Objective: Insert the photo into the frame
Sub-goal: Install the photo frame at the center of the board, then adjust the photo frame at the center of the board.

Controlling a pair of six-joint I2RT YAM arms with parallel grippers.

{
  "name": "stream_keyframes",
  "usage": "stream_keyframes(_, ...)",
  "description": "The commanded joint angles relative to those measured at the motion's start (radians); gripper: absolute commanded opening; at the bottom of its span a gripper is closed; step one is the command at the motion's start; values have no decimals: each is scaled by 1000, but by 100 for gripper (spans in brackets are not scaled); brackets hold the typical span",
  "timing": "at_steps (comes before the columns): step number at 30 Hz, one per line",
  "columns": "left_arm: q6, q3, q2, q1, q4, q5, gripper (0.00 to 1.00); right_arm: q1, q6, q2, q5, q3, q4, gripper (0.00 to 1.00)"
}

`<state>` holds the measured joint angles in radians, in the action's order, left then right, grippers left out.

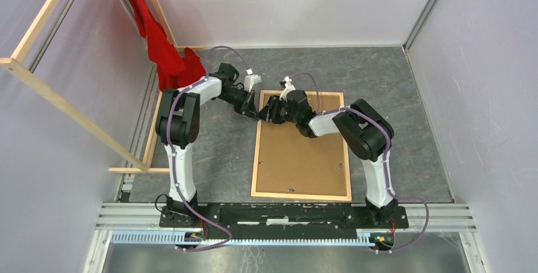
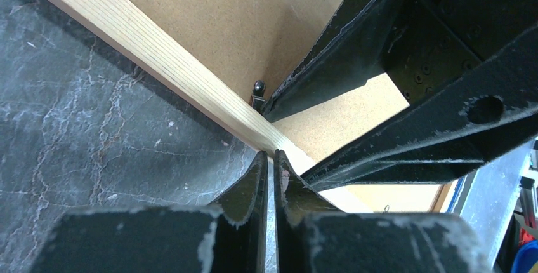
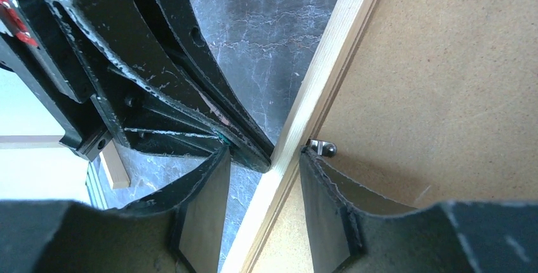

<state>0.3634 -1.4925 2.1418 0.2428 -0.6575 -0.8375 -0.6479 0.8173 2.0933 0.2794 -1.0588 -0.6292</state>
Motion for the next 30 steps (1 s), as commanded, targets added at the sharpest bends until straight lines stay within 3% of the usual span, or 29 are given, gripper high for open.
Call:
stream_keyframes(1,48,-2,-6,10,18,122,9,7,-40,-64,-54,14,43,53)
stream_keyframes(6,76,-27,-46,-17,-28,156,22,61,-115,-253,-71,57,138,67)
stream_keyframes(9,133,-13,-93,-19,-61,194,31,116,-186,-390,-168,108,260,76)
stream_keyframes(15,255,139,-200,21,-62,347,44,303,-256,-628,-297,303,398,85)
stream_keyframes(19,312,279,-289,79,-30,426,46,434,-281,-715,-364,388,468,86)
stream_keyframes(21,337,361,-346,153,-8,477,47,509,-270,-722,-347,439,476,86)
stream_keyframes(30,331,458,-400,233,11,489,46,513,-192,-498,-186,336,420,86)
